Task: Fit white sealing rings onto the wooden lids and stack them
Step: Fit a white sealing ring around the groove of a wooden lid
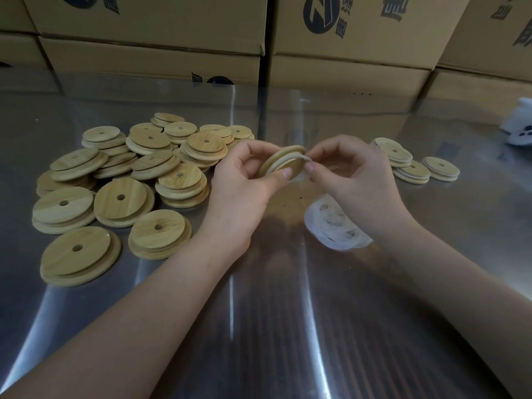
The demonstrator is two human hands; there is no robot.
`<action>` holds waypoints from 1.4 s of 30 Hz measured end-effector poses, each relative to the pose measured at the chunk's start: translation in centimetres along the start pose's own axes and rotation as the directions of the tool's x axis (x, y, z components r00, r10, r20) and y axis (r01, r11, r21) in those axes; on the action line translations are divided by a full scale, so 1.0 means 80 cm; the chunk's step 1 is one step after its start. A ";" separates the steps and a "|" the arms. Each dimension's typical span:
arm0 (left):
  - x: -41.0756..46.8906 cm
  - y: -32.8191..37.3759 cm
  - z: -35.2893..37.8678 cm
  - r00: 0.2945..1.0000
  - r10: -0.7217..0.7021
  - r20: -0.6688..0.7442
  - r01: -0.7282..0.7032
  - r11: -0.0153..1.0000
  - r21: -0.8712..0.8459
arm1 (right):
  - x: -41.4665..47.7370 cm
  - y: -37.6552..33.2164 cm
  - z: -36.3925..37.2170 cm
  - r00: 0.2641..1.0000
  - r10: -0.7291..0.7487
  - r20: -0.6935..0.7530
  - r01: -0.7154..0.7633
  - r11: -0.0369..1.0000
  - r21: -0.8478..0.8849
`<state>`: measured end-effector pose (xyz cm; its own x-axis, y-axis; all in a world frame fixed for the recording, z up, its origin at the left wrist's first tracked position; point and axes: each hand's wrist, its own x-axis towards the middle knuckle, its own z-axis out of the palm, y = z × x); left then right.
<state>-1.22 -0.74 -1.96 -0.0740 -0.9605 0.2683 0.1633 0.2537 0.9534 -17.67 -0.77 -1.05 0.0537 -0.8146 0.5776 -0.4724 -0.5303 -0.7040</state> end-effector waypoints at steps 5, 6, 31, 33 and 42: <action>-0.001 -0.004 0.004 0.995 0.081 0.058 -0.093 0.969 0.229 | -0.002 0.001 0.002 0.995 -0.102 0.010 0.103 0.992 -0.079; -0.001 -0.005 0.004 0.993 0.100 0.069 -0.116 0.948 0.296 | -0.002 0.001 0.003 0.991 -0.136 0.019 0.137 0.984 -0.112; 0.004 -0.004 -0.003 0.973 0.210 0.093 -0.229 0.927 0.297 | 0.003 0.005 -0.004 0.946 -0.320 0.054 0.316 0.870 -0.378; 0.003 -0.004 -0.003 0.964 0.239 0.114 -0.263 0.909 0.323 | 0.003 0.005 -0.006 0.946 -0.321 0.055 0.320 0.883 -0.344; 0.002 -0.006 0.001 0.971 0.222 0.089 -0.237 0.942 0.240 | 0.000 0.004 0.002 0.927 -0.367 0.073 0.372 0.885 -0.280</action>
<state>-1.42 -0.98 -2.37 -0.1228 -0.8663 0.4842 -0.0646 0.4938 0.8672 -17.70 -0.95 -1.35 0.2873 -0.5779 0.7639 -0.6443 -0.7067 -0.2923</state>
